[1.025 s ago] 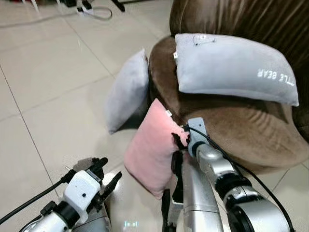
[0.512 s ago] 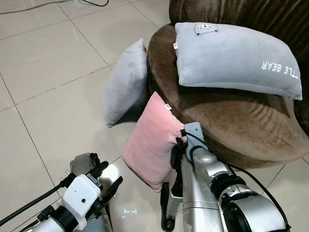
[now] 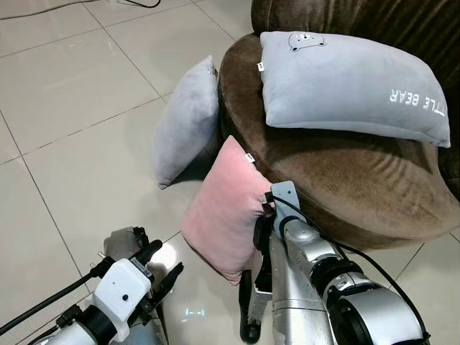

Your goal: Move the pillow to the sofa from floor

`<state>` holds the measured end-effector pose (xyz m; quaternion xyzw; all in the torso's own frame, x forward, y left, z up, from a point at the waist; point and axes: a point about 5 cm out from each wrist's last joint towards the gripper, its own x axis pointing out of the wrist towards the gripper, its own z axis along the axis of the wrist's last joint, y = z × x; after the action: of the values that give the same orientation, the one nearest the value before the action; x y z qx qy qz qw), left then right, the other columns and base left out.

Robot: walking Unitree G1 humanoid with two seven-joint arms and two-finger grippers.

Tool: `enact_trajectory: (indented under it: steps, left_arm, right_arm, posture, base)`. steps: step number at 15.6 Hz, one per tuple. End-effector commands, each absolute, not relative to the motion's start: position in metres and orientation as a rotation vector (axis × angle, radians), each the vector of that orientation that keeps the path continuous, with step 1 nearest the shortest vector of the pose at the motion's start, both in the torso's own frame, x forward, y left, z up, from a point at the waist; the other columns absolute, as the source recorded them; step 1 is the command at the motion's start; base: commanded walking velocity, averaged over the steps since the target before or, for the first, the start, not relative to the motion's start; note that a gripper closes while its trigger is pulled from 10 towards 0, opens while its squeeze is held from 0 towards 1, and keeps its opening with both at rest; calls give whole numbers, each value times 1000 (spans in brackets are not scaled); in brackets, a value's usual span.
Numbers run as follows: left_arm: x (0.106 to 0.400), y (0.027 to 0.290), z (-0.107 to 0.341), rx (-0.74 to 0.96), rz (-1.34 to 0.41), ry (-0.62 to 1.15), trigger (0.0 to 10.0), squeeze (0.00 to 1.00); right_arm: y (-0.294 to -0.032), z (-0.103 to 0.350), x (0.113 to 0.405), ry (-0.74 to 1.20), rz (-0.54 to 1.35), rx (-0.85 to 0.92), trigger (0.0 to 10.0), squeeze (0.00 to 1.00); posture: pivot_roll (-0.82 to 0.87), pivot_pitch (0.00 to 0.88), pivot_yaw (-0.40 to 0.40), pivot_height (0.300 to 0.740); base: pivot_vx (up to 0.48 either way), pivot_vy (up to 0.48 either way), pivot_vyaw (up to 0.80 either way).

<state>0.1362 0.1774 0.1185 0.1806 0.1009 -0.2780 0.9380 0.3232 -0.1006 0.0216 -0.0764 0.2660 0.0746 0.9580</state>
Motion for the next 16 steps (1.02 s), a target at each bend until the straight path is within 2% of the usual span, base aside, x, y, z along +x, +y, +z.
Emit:
enact_trajectory:
  steps: [1, 9, 12, 14, 16]
  left_arm:
    - [132, 173, 118, 350, -597, 220, 10000, 0]
    - [136, 171, 115, 352, -612, 217, 10000, 0]
    - [136, 172, 115, 352, -598, 214, 10000, 0]
    - [131, 176, 111, 350, -561, 227, 10000, 0]
    - [129, 180, 109, 356, -527, 229, 10000, 0]
  right_arm:
    - [-101, 14, 317, 575, 157, -151, 0, 0]
    - [-97, 13, 316, 574, 177, -134, 0, 0]
    - [-81, 12, 312, 570, 275, -82, 0, 0]
    - [-61, 12, 303, 537, 483, -35, 0, 0]
    - [-60, 16, 299, 466, 599, 34, 0, 0]
  posture:
    - [64, 273, -143, 465]
    - [67, 248, -135, 465]
    - [73, 216, -133, 465]
    - [76, 165, -137, 465]
    - [79, 112, -147, 465]
  base:
    - [0, 0, 0]
    - [0, 0, 0]
    - [0, 0, 0]
    - [0, 0, 0]
    - [0, 0, 0]
